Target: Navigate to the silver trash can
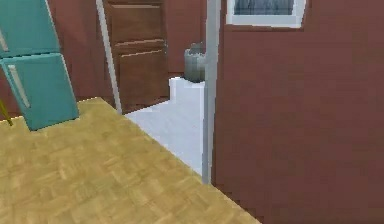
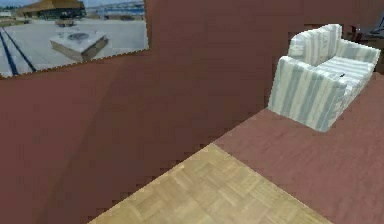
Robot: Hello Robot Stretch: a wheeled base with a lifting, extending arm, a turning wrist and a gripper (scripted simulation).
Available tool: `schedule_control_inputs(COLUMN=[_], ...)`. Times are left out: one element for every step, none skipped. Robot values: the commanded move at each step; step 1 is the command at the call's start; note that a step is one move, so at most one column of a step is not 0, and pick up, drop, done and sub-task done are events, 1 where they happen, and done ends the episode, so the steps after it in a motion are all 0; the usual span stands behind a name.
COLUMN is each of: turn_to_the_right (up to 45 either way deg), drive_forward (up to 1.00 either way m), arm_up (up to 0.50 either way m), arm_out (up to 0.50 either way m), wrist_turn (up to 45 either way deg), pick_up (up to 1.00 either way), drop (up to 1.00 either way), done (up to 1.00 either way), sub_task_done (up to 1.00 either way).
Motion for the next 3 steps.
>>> schedule_control_inputs(turn_to_the_right=[-24.0,0.0,0.0], drive_forward=[0.0,1.0,0.45], arm_up=[0.0,0.0,0.0], arm_out=[0.0,0.0,0.0], wrist_turn=[0.0,0.0,0.0], pick_up=[0.0,0.0,0.0], drop=[0.0,0.0,0.0], done=[0.0,0.0,0.0], sub_task_done=[0.0,0.0,0.0])
